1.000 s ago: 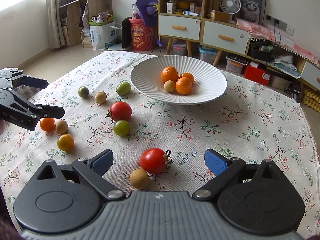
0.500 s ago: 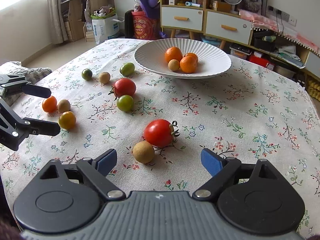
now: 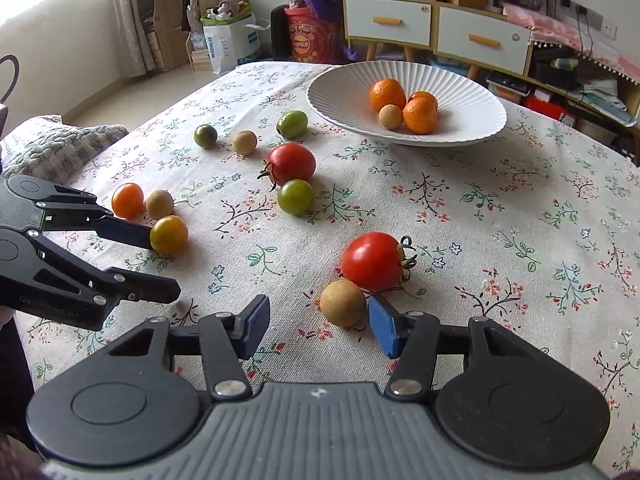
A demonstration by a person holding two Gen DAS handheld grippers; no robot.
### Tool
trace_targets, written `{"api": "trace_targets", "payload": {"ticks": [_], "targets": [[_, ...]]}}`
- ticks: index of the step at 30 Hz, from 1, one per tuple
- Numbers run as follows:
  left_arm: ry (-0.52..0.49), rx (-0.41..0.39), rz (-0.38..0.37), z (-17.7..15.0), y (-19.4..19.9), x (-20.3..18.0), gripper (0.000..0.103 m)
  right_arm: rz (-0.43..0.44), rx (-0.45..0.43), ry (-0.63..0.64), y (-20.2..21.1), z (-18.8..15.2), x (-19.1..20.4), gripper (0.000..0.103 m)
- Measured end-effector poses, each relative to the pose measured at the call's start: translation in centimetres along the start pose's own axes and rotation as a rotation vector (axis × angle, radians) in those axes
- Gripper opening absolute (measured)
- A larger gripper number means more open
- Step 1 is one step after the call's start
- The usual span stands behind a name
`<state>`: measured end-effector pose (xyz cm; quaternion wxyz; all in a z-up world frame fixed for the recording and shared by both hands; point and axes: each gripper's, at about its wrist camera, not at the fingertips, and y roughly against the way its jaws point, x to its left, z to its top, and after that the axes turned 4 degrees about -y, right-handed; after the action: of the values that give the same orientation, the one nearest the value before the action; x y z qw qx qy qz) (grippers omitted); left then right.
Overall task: Organize fruits
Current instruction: 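Close the left gripper on a yellow-green tomato while the right gripper grasps a tan fruit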
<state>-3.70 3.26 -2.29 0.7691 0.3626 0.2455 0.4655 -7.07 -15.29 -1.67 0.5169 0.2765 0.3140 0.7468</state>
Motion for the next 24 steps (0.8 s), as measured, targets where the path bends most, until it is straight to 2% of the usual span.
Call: {"api": "trace_targets", "payload": {"ticks": [6,13,19,24], "targets": [[0.007,-0.037,0.017,-0.03,-0.1,0.11,0.048,-0.021,-0.025,0.065,0.38,-0.58,0.93,0.047],[-0.038,-0.088,0.033,-0.47,-0.38,-0.16,0.048,-0.038,-0.038,0.038,0.0,-0.58,0.55,0.037],[-0.058,-0.111,0.035,-0.44,-0.58,-0.36,0.039,-0.054,-0.034,0.03,-0.24,-0.71,0.27,0.029],[-0.069,-0.123,0.027,-0.29,-0.75,-0.65,0.028,-0.067,-0.032,0.042,-0.48,-0.9,0.01,0.023]]}}
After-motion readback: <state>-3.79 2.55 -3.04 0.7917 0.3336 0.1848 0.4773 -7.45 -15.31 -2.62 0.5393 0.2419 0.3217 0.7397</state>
